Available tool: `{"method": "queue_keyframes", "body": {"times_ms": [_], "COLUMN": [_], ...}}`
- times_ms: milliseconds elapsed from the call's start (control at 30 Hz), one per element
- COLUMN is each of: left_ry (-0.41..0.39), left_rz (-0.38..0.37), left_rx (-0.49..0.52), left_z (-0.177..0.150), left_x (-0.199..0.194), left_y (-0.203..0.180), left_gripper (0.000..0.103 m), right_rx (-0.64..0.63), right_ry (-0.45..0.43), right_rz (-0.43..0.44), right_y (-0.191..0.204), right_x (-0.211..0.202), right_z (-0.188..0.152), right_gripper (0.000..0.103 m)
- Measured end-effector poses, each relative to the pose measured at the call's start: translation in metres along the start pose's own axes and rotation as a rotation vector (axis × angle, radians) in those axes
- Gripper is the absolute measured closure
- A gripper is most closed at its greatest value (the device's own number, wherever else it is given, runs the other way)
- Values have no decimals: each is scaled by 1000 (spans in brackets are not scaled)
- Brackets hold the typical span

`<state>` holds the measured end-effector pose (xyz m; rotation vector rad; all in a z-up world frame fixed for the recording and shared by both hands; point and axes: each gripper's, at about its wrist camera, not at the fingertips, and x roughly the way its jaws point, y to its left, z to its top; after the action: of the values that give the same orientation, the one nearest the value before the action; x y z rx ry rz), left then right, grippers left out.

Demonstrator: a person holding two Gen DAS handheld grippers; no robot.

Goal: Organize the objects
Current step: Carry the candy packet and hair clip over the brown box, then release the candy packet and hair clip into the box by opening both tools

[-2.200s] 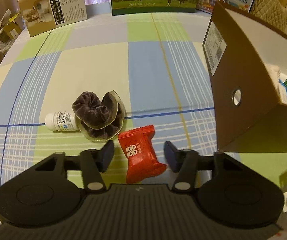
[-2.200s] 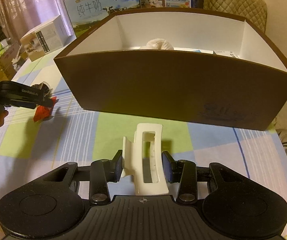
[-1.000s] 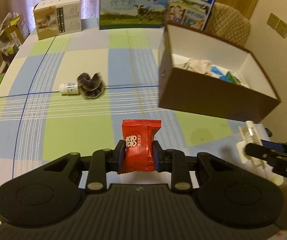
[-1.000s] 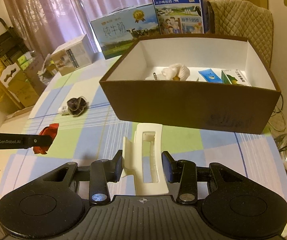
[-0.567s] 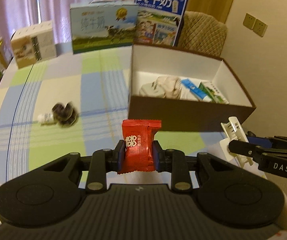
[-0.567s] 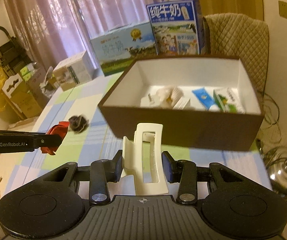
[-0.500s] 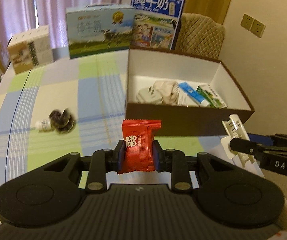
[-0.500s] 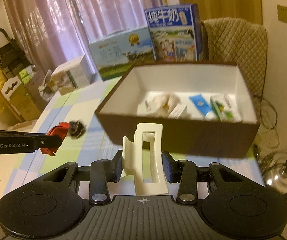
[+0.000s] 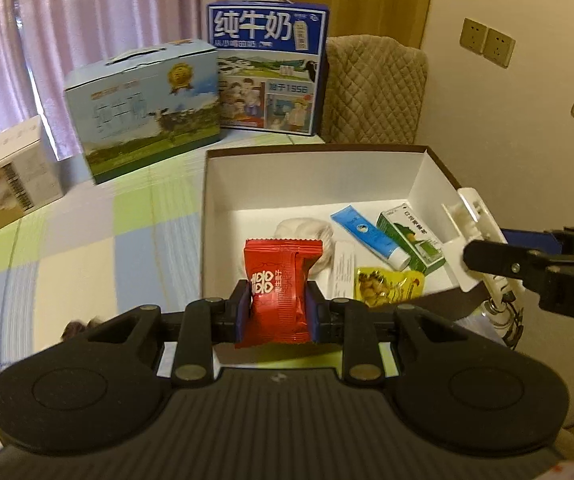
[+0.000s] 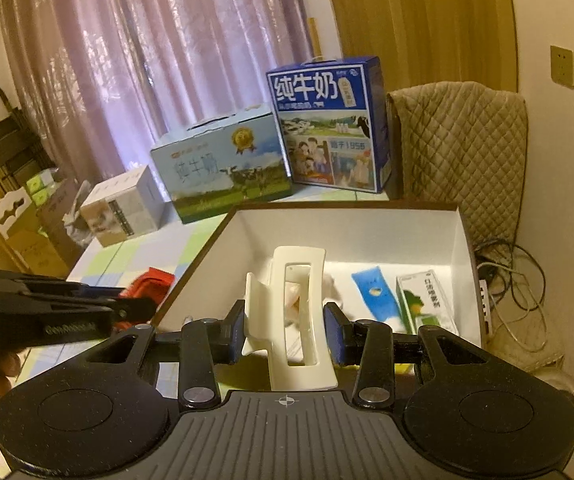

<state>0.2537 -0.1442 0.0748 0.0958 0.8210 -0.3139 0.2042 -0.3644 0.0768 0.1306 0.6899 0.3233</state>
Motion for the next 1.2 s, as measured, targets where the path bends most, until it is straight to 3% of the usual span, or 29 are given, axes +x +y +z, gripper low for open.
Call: {"method": "queue_keyframes", "body": {"times_ms": [533,1200], "left_ry": [115,179], "left_rz": [19,34], "left_rx": [70,68], "left_z": [12,7], "left_x": [69,98], "left_y": [-19,-20], "left_gripper": [79,79], "right_rx": [12,26], "right_ry": [95,123], "right_rz": [-83,-114], "right_y": [-40,-53], "right_x": [46,55], "right_z": [11,6], "right_gripper": [66,66]}}
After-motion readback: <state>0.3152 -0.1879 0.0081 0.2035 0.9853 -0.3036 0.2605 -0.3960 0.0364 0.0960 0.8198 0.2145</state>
